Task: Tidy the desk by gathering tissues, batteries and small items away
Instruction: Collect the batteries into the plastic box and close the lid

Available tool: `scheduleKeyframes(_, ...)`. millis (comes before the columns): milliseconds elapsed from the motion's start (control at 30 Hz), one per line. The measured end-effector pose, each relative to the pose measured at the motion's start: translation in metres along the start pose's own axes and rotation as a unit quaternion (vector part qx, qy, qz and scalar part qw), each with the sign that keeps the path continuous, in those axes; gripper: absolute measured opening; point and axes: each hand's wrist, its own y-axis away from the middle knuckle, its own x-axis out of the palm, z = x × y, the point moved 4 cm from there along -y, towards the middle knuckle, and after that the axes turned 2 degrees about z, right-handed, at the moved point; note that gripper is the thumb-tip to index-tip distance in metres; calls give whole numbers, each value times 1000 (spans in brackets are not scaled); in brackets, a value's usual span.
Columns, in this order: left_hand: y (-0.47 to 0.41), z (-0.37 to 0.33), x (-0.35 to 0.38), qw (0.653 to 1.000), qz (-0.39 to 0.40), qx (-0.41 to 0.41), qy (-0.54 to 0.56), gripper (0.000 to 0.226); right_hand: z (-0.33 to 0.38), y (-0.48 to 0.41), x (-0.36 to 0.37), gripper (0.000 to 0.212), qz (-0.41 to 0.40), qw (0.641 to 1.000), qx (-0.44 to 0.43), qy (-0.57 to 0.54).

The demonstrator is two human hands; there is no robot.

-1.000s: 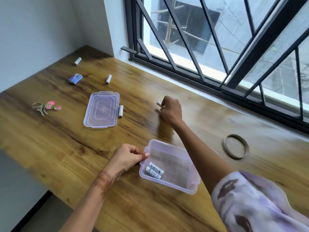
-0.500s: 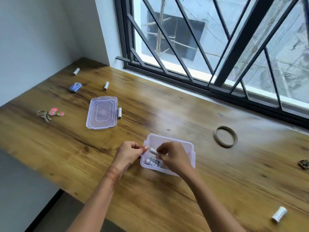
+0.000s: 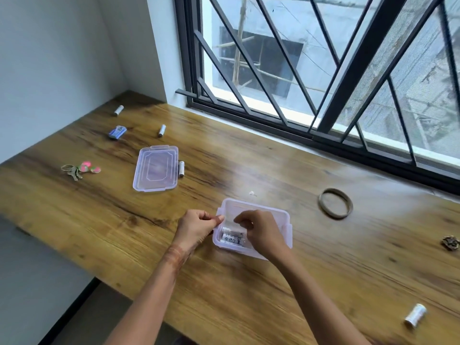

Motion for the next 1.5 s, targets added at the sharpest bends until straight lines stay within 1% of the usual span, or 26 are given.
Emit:
scheduleKeyframes(100,1,0,-1,1000,17,9,9,22,16,-4,-14,22,-92,993,-21,-69)
scheduleKeyframes(167,1,0,-2,999,27,12,13,19,32,-14,-21,15,-111,990,-43,-76)
scheduleKeyframes(333,-11,2,-14,999,34,5,29,16,72,-67,-10,14,-82,992,-71,-60)
scheduleKeyframes(467,-27,6,-36,999,31,5,-8,16,95,-124,24,22,-49,998,-28,-42)
scheduleKeyframes(533,-36,8,-48,999,30,7,-8,18,102,-146,40,28,-35,999,-4,-10)
scheduleKeyframes(633,-50,10,-66,999,25,17,-27,21,107,-167,60,25,-20,999,29,31)
scheduleKeyframes(700,-59,13,-76,999,25,23,-34,21,106,-174,70,22,-20,998,45,42)
scheduleKeyframes(833,-73,16,-90,999,28,30,-8,22,107,-183,79,27,-33,996,71,42)
scheduleKeyframes(933,-83,7,-102,999,2,46,-4,22,106,-186,80,30,-37,993,90,60)
scheduleKeyframes(1000,-92,0,-114,998,-33,53,-7,20,105,-184,78,39,-47,991,107,64)
scheduleKeyframes(1033,-99,-5,-121,997,-52,59,-12,19,104,-183,76,40,-56,991,116,47)
scheduleKeyframes(1100,-117,-16,-134,993,-86,73,-34,18,104,-183,72,33,-77,989,126,-5)
scheduleKeyframes(1233,-175,-41,-155,983,-144,79,-77,16,107,-183,64,22,-120,980,114,-111)
scheduleKeyframes(1300,-210,-51,-162,979,-163,70,-103,22,113,-182,56,15,-132,974,121,-139)
scheduleKeyframes(1367,-242,-61,-165,976,-165,63,-126,30,116,-181,49,9,-124,967,134,-176)
scheduleKeyframes(1500,-290,-73,-161,968,-155,42,-192,47,113,-183,43,12,-118,958,140,-220)
